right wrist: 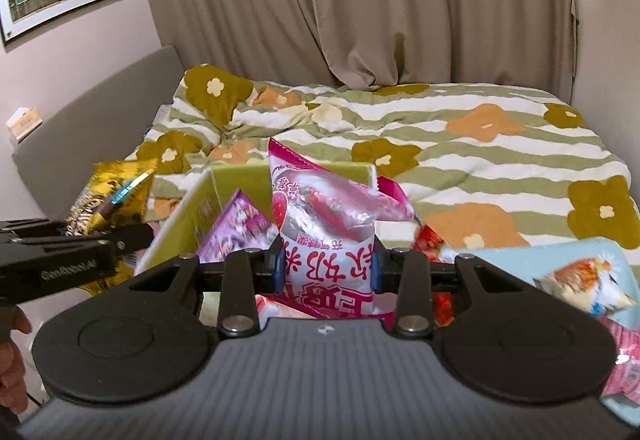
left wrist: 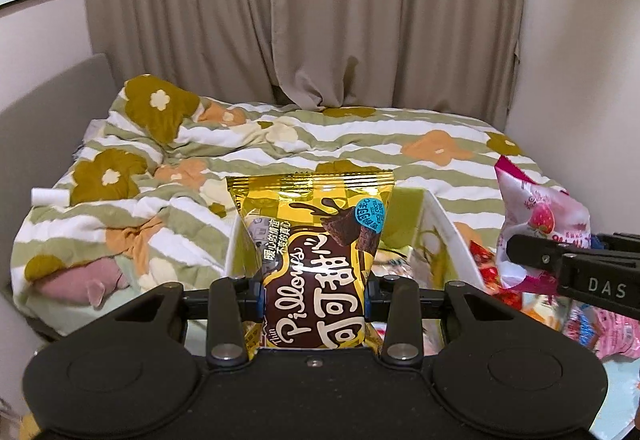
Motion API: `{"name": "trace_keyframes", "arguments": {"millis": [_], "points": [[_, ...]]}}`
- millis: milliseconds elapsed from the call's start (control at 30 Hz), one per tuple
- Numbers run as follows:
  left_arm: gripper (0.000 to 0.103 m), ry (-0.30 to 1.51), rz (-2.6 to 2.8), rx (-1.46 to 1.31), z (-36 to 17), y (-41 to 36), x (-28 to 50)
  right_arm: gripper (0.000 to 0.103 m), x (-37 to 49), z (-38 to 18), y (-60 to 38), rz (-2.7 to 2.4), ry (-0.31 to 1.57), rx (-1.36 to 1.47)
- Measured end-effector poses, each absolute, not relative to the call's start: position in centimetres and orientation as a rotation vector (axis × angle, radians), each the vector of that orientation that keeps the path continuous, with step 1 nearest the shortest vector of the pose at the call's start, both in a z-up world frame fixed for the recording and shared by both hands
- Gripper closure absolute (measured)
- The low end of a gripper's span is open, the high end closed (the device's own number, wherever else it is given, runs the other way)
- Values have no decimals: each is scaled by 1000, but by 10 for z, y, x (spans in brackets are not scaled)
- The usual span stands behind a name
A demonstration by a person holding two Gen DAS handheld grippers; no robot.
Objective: Organize snacks
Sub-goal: 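Drop the gold chocolate bag from the left gripper into the box while the right gripper drops the pink bag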
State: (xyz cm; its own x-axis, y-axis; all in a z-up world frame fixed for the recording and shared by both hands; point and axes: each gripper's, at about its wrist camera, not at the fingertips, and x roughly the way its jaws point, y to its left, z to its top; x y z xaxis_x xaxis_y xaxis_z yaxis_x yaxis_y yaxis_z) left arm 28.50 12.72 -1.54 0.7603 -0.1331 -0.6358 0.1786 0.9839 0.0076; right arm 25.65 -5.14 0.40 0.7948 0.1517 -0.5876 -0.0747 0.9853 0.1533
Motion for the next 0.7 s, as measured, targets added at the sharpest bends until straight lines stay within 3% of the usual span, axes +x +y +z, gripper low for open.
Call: {"name": "trace_keyframes", "arguments": {"millis": [533,567,600,667,700], "points": [[58,801,-190,84,-59,132,392,51,353,-22,-27,94,722,108],[53,807,-192,80,-61,132,397,51,357,-24,-28,95,727,106],[27,814,-197,77,-63,131,400,51,361,-27,-29,96,732,106],[0,811,-183,75,-66,132,404,51,370,-32,-29,99,744,107],[0,800,-176,70,-66,133,402,51,373,-34,-30,101,750,108]]}}
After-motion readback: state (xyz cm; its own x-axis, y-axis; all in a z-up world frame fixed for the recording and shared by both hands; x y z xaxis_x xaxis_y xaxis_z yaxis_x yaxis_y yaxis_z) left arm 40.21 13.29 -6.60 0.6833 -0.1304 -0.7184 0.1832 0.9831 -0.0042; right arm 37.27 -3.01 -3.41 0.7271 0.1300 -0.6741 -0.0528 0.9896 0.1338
